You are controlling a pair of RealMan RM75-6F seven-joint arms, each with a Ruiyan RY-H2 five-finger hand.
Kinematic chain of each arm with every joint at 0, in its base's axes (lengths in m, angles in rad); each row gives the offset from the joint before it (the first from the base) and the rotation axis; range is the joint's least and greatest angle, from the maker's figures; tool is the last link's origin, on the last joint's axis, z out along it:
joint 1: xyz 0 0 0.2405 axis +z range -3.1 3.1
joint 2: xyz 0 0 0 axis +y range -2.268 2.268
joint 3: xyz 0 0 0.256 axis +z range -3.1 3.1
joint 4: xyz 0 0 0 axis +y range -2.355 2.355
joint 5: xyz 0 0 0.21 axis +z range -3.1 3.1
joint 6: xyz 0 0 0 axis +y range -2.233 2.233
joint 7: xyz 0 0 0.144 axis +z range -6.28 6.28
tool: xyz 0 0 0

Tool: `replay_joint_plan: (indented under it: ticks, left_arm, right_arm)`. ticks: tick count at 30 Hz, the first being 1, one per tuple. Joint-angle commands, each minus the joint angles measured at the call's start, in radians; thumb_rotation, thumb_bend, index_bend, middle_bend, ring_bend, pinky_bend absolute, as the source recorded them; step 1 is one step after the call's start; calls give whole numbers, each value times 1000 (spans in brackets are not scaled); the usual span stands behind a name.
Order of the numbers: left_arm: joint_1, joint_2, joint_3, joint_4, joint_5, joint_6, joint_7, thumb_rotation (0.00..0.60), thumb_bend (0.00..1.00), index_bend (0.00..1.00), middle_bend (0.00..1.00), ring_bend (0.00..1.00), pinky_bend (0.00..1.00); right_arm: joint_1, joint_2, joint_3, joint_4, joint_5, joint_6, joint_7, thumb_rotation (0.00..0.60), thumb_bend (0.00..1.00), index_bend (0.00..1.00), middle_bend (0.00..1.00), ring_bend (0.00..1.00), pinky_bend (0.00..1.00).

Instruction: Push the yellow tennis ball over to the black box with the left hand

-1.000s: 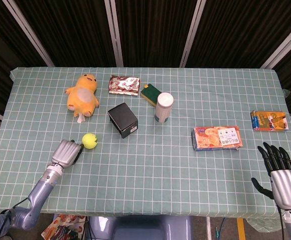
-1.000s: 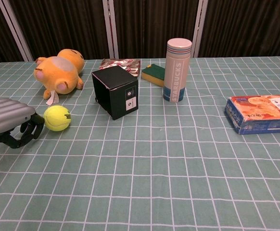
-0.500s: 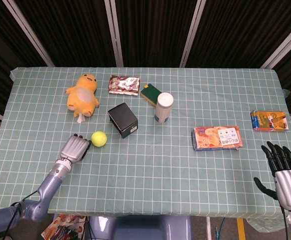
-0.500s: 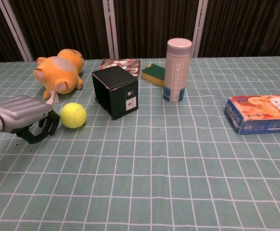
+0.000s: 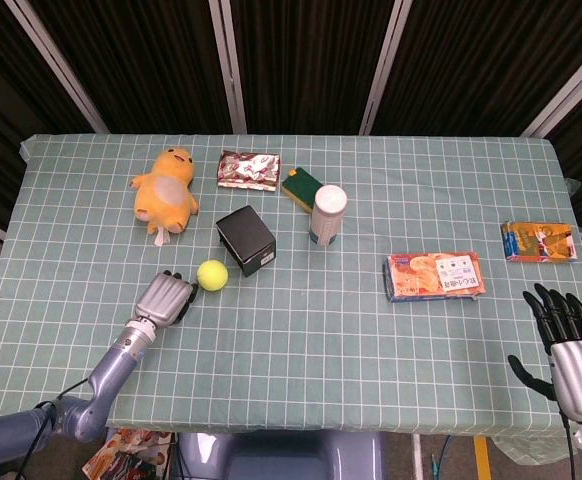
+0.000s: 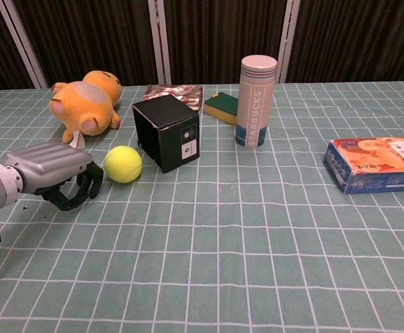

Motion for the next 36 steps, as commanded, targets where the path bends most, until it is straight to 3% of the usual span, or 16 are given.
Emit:
replay_joint_plan:
  ticks: [1,5,7,23,29,36]
  left_arm:
    - [-8,-5,-4,6,-5,-2,-2,600,516,383,442,347,366]
    - [-27,-25,-11,30,-3,-13,-19,600,516,369,411,285,221]
    - [-38,-39,-12,48,3,-20,-27,600,515,356,389,259,203]
    - [-65,-108,-15,119,118,29,-187,600,485,289,331,208,199]
    - [-65,-136,-26,169,140,67,-217,600,484,281,216,72,200]
    - [-77,-143,-33,186,140,62,-215,600,483,280,203,68,190]
  right_arm:
    - [0,0,0,-1,-1,1,0,600,291,0,0,0,0]
    - [-1,2,1,-2,-1,3,4,600,290,0,0,0,0]
    - [-3,4,0,-2,-4,7,7,600,289,0,0,0,0]
    - [-20,18,-4,-6,-10,31,18,600,289,0,0,0,0]
    - [-20,20,-6,-8,-16,31,23,600,290,0,0,0,0]
    - [-26,27,-9,-8,-24,43,39,600,290,0,0,0,0]
